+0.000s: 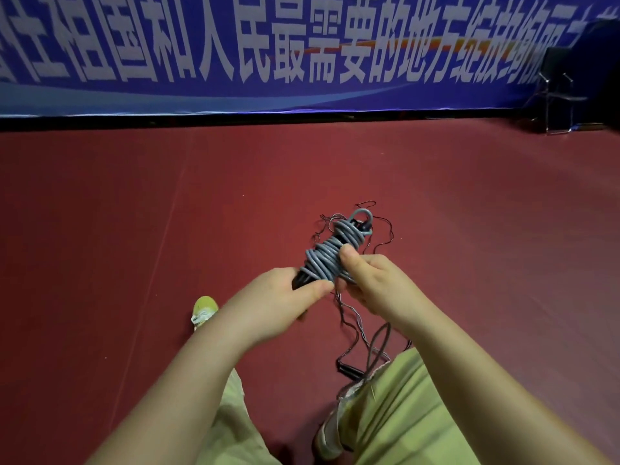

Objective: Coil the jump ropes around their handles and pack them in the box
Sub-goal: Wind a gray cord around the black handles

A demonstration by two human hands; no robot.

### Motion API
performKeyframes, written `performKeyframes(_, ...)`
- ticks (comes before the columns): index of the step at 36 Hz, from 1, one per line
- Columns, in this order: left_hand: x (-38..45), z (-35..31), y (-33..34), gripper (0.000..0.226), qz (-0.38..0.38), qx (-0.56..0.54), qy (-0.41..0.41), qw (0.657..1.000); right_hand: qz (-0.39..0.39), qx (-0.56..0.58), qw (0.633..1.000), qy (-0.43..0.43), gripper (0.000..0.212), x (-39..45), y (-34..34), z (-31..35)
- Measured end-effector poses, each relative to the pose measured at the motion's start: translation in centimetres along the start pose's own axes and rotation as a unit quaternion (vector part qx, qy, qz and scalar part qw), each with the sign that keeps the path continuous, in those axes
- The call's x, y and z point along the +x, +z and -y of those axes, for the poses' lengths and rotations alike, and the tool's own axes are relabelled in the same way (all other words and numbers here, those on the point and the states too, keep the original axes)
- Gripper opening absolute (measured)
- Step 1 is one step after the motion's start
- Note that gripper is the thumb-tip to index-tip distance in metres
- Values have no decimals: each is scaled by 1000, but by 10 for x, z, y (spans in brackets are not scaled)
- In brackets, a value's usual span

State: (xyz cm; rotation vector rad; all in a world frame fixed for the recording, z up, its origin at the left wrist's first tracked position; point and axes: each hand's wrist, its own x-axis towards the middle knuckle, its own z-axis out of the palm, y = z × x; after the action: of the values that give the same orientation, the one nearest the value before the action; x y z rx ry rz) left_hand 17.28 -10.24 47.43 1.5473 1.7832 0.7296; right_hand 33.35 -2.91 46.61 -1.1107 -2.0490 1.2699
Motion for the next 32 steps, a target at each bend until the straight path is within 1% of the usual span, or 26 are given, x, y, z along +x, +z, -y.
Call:
performKeyframes(1, 0, -1, 0, 34, -11, 33, -2, 999, 4, 11, 1000, 7, 55, 0, 1, 1)
performKeyframes(6, -9, -7, 2, 40, -37, 133, -31, 990, -8, 63, 996, 57, 54, -4, 7, 4)
performKeyframes(9, -13, -9, 1, 48, -28, 184, -44, 982, -16, 97, 992, 75, 50, -6, 12, 2)
performKeyframes(11, -15, -8, 0, 55, 7, 156, -58, 986, -27, 123, 988, 91, 45, -8, 14, 1)
performKeyframes(14, -16, 2, -2, 65, 48, 70, -56, 995, -27, 143, 986, 85, 41, -11, 17, 4)
performKeyframes(16, -15, 8, -2, 76, 44, 14, -47, 998, -26, 149, 986, 70, 46, -12, 18, 5)
performKeyframes(17, -16, 9, -3, 77, 31, -9, -49, 998, -25, 152, 986, 64, 49, -13, 17, 5)
performKeyframes(19, -17, 10, -4, 62, 1, -26, -52, 998, -16, 148, 987, 53, 50, -14, 15, 5)
performKeyframes(21, -17, 8, -5, 46, -26, -20, -55, 998, -6, 138, 989, 52, 50, -16, 12, 4)
performKeyframes(23, -18, 8, -5, 40, -45, -10, -54, 997, -4, 127, 991, 52, 49, -17, 9, 4)
performKeyframes(27, -18, 8, -4, 37, -74, -11, -61, 995, -6, 116, 991, 60, 50, -18, 10, 7)
performKeyframes(32, -17, 5, -6, 46, -115, 23, -39, 992, -69, 85, 991, 71, 54, -21, 16, 9)
